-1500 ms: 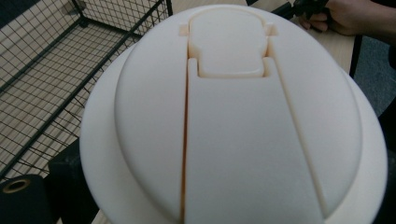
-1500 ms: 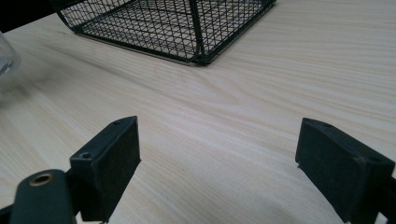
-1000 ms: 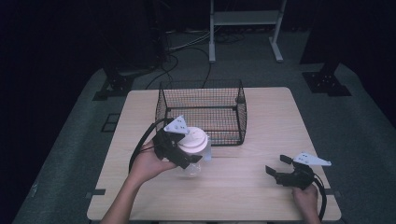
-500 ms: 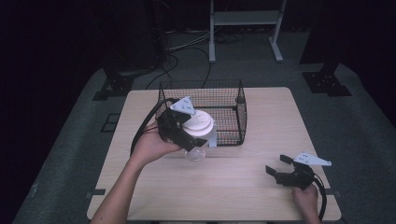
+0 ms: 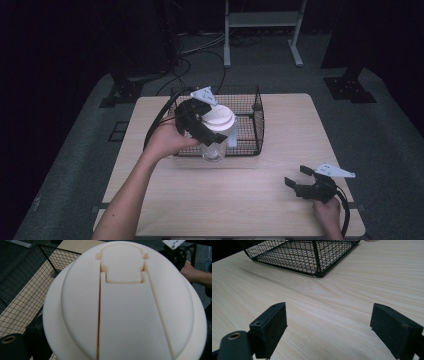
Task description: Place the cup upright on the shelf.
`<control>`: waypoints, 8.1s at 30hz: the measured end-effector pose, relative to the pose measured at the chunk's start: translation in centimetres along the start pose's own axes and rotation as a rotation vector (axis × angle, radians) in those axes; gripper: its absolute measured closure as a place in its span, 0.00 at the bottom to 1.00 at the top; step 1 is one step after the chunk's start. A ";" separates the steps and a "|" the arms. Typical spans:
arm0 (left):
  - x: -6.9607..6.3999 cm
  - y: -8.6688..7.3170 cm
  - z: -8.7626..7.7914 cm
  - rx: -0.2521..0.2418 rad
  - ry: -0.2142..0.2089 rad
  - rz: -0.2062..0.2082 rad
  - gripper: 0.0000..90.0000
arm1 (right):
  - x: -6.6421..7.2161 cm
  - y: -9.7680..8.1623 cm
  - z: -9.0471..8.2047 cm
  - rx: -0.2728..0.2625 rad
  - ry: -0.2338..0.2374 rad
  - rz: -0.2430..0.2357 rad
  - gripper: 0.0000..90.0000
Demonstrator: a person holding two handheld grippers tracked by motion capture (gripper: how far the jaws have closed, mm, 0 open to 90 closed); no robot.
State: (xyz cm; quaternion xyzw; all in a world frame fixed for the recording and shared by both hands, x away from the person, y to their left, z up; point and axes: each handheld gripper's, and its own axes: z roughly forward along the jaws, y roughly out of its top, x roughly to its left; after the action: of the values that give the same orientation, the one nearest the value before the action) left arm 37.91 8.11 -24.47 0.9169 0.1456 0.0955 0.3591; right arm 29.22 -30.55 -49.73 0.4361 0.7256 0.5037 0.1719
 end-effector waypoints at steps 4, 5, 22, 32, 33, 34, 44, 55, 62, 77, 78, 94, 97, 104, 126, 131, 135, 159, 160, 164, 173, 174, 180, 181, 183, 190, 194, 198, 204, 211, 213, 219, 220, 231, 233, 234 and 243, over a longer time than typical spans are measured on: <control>0.9 0.7 0.1 0.005 0.003 -0.007 0.06 | 0.0 0.0 0.0 0.003 0.000 -0.001 0.14; 1.2 0.9 0.2 0.008 0.001 -0.011 0.06 | 0.0 0.0 0.0 0.003 0.000 -0.001 0.14; 5.1 3.0 0.4 0.022 0.030 -0.069 0.06 | -0.2 0.0 0.0 -0.007 0.016 0.006 0.14; 7.2 3.8 1.5 0.039 0.041 -0.111 0.06 | -0.3 0.0 0.0 -0.016 0.021 0.012 0.14; 7.2 3.8 1.5 0.039 0.041 -0.111 0.06 | -0.3 0.0 0.0 -0.016 0.021 0.012 0.14; 7.4 3.8 1.7 0.044 0.036 -0.117 0.06 | -0.3 0.0 0.0 -0.016 0.021 0.013 0.14; 9.1 3.9 3.7 0.065 0.047 -0.145 0.06 | -0.3 0.1 0.0 -0.014 0.019 0.019 0.14; 10.7 3.6 6.7 0.115 0.068 -0.187 0.06 | -0.3 0.1 0.0 -0.018 0.015 0.019 0.14; 11.2 3.2 8.2 0.110 0.074 -0.197 0.06 | -0.4 0.1 0.0 -0.019 0.014 0.019 0.14; 12.3 0.8 11.2 0.117 0.087 -0.252 0.06 | -0.3 0.1 -0.1 -0.019 0.016 0.027 0.14; 12.4 0.6 11.4 0.122 0.086 -0.248 0.06 | -0.3 0.1 -0.1 -0.018 0.015 0.025 0.14; 12.5 -0.7 14.1 0.113 0.092 -0.277 0.06 | -0.4 0.1 -0.1 -0.022 0.012 0.032 0.14; 12.6 -0.8 14.5 0.109 0.093 -0.278 0.06 | -0.5 0.1 -0.1 -0.025 0.015 0.034 0.14; 12.8 -1.6 15.2 0.103 0.093 -0.281 0.06 | -0.7 0.1 -0.3 -0.036 0.034 0.043 0.14; 11.5 -2.5 14.5 0.081 0.127 -0.236 0.06 | -0.5 0.0 -0.3 -0.026 0.035 0.045 0.14; 11.4 -2.5 14.6 0.070 0.128 -0.232 0.06 | -0.4 0.0 -0.3 -0.024 0.033 0.041 0.14; 11.6 -2.5 14.3 0.053 0.126 -0.250 0.03 | -0.4 0.0 -0.3 -0.024 0.034 0.042 0.14; 11.3 -3.1 11.7 -0.012 0.130 -0.252 0.00 | -0.4 0.0 -0.2 -0.020 0.030 0.031 0.14; 11.3 -3.1 11.6 -0.012 0.132 -0.251 0.00 | -0.4 0.0 -0.2 -0.020 0.031 0.031 0.14; 11.0 -3.4 11.2 -0.021 0.134 -0.244 0.00 | -0.3 0.0 -0.2 -0.019 0.031 0.029 0.14; 10.5 -3.8 10.0 -0.027 0.135 -0.232 0.00 | -0.3 0.0 -0.1 -0.015 0.024 0.023 0.14; 10.5 -3.9 10.0 -0.031 0.135 -0.233 0.01 | -0.3 0.0 -0.1 -0.015 0.023 0.021 0.14; 10.3 -5.2 9.5 -0.035 0.137 -0.243 0.00 | -0.2 0.0 -0.1 -0.010 0.017 0.018 0.14; 10.2 -5.4 9.4 -0.041 0.139 -0.253 0.00 | -0.2 0.0 -0.1 -0.009 0.017 0.017 0.14; 10.2 -6.0 9.2 -0.043 0.142 -0.254 0.00 | -0.2 0.0 -0.1 -0.009 0.013 0.014 0.14; 9.7 -7.4 8.3 -0.059 0.146 -0.267 0.00 | -0.2 0.0 -0.1 -0.007 0.008 0.017 0.14; 9.0 -7.8 7.9 -0.079 0.143 -0.264 0.01 | -0.2 0.0 0.0 -0.003 0.005 0.015 0.14; 8.5 -8.3 7.5 -0.107 0.135 -0.266 0.01 | -0.1 0.0 0.0 0.003 0.003 0.015 0.14; 7.5 -8.6 6.6 -0.128 0.128 -0.247 0.01 | 0.0 0.0 0.0 0.006 -0.002 0.017 0.14; 6.2 -9.1 6.2 -0.142 0.117 -0.230 0.01 | 0.0 0.0 0.1 0.008 -0.007 0.013 0.14; 5.8 -9.2 6.0 -0.140 0.117 -0.219 0.01 | 0.0 0.0 0.1 0.008 -0.008 0.013 0.14; 5.1 -9.8 5.6 -0.136 0.116 -0.210 0.01 | 0.0 0.0 0.1 0.011 -0.010 0.008 0.14; 5.0 -9.9 5.5 -0.138 0.117 -0.212 0.01 | 0.0 0.0 0.1 0.012 -0.010 0.007 0.14; 3.2 -10.7 5.0 -0.167 0.102 -0.189 0.01 | 0.0 0.0 0.1 0.010 -0.011 0.000 0.14; 2.9 -10.8 5.0 -0.163 0.099 -0.184 0.01 | 0.0 0.0 0.1 0.009 -0.011 -0.002 0.14; 2.7 -10.8 5.0 -0.163 0.099 -0.180 0.01 | 0.0 0.0 0.1 0.009 -0.011 -0.002 0.14; 1.4 -11.4 4.7 -0.154 0.100 -0.151 0.01 | 0.0 0.0 0.1 0.014 -0.012 0.002 0.14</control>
State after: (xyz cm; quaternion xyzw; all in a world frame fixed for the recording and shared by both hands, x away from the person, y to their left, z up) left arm 38.29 13.58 -35.56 0.8671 0.2244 0.1245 0.4270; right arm 29.27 -30.46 -49.79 0.4411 0.7278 0.4959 0.1727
